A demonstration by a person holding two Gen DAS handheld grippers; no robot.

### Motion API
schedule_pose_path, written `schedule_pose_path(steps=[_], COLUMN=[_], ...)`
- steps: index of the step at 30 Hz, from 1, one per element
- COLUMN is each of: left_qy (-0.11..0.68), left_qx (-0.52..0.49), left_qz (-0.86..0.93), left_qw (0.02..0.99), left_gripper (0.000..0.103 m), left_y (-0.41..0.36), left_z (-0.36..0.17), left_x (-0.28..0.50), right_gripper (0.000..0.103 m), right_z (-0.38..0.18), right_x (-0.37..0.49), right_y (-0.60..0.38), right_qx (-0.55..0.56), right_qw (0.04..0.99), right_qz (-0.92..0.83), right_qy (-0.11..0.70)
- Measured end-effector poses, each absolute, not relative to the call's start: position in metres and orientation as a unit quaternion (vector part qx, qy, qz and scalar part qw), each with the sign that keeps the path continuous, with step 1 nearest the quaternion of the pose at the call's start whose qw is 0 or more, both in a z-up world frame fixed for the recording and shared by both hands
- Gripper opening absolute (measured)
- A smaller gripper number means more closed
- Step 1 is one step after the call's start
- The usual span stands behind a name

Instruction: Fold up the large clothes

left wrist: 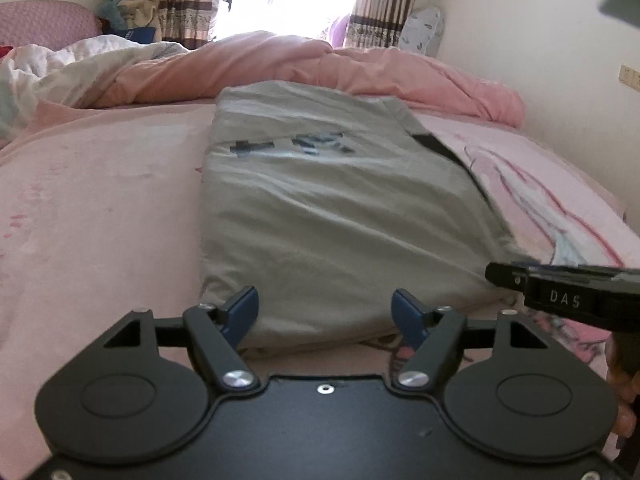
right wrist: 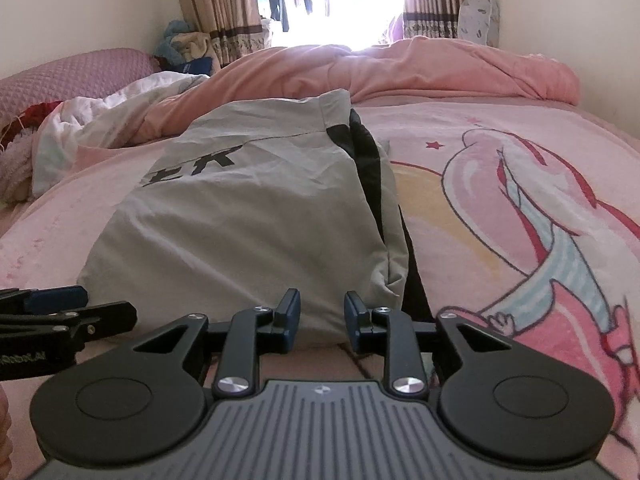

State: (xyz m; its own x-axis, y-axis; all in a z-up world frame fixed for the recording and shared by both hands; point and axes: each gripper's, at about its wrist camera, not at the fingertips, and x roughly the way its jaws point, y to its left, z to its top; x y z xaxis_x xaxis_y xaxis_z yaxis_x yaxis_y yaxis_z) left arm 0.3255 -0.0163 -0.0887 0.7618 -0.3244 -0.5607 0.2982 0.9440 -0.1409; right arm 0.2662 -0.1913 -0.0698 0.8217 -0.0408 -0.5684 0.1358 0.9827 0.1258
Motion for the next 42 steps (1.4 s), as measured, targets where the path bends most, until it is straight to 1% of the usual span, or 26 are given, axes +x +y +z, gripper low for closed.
schedule_pose_path(steps=[1,2,3,4,5,7,10,15,18,22,29,42], left_qy=[0.299,0.291,0.283,0.276,0.271,0.263,0.263,0.276,0.286,0.306,0.340,0.347], left_qx=[-0.026,-0.029,-0.028,-0.025,-0.020,-0.016,-0.016,-0.020,-0.020,-0.023,-0.036,-0.028], left_qz=[-0.164,-0.161,-0.159,-0.156,-0.150,-0.143,-0.139,-0.122,-0.114,-0.106,-0.097,-0.091], left_qw=[0.940,0.943,0.946,0.948,0.951,0.954,0.955,0.953,0.951,0.946,0.935,0.933], left_gripper=[0.084,0.090,0.094,0.100,0.103,0.103,0.103,0.103,0.103,0.103,0.103,0.103], left_y=[-0.014,-0.012,-0.010,-0.008,-0.006,-0.002,0.005,0.014,0.017,0.021,0.022,0.021], left_z=[-0.084,-0.077,-0.068,-0.060,-0.051,-0.037,-0.021,-0.008,-0.005,-0.010,-0.026,-0.025], left_x=[0.320,0.312,0.302,0.291,0.279,0.256,0.225,0.181,0.161,0.141,0.131,0.137], right_gripper=[0.039,0.047,0.052,0.061,0.068,0.073,0.077,0.078,0.080,0.080,0.080,0.080], right_z=[-0.063,-0.055,-0.048,-0.040,-0.032,-0.019,-0.004,0.011,0.013,0.005,-0.012,-0.015], right_x=[0.258,0.249,0.239,0.228,0.215,0.193,0.162,0.116,0.095,0.081,0.079,0.078], right_y=[-0.191,-0.190,-0.189,-0.187,-0.186,-0.182,-0.177,-0.169,-0.163,-0.163,-0.164,-0.163], right_qx=[0.082,0.082,0.080,0.075,0.068,0.055,0.041,0.031,0.017,0.036,0.042,0.041], right_qw=[0.952,0.954,0.956,0.958,0.960,0.962,0.964,0.966,0.967,0.960,0.949,0.949], right_qz=[-0.049,-0.050,-0.052,-0.055,-0.059,-0.068,-0.074,-0.076,-0.087,-0.086,-0.089,-0.087], right_qy=[0.292,0.285,0.278,0.271,0.265,0.257,0.253,0.244,0.239,0.263,0.299,0.300])
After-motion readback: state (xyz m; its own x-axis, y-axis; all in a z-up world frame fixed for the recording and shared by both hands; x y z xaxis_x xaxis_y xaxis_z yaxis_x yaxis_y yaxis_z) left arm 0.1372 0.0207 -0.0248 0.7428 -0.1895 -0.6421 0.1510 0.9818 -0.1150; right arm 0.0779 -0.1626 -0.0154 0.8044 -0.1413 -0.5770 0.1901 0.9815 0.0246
